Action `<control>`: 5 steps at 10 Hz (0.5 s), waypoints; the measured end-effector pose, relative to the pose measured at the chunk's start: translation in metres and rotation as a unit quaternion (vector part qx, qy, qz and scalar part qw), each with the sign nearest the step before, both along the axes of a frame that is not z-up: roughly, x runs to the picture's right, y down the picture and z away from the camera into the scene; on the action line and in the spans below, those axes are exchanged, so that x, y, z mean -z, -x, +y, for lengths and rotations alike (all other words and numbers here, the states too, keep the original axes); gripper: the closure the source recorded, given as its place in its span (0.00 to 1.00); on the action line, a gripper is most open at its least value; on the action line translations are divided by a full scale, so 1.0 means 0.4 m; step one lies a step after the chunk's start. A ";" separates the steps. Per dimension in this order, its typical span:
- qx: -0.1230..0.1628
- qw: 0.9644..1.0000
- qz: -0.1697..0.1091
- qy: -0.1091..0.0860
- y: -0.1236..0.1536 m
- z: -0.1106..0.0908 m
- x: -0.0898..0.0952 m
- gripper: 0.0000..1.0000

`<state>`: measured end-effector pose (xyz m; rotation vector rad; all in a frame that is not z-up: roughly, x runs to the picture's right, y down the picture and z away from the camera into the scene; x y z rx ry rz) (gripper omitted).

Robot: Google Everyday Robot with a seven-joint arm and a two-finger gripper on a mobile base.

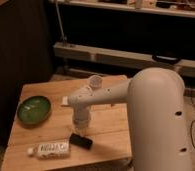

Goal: Push the eraser across the table

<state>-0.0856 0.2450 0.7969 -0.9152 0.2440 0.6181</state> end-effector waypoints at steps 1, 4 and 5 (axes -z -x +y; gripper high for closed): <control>0.005 1.000 -0.005 -0.001 -0.001 0.004 0.003 1.00; 0.023 1.000 -0.017 0.000 0.004 0.019 0.012 1.00; 0.029 0.999 -0.020 0.002 0.003 0.024 0.015 1.00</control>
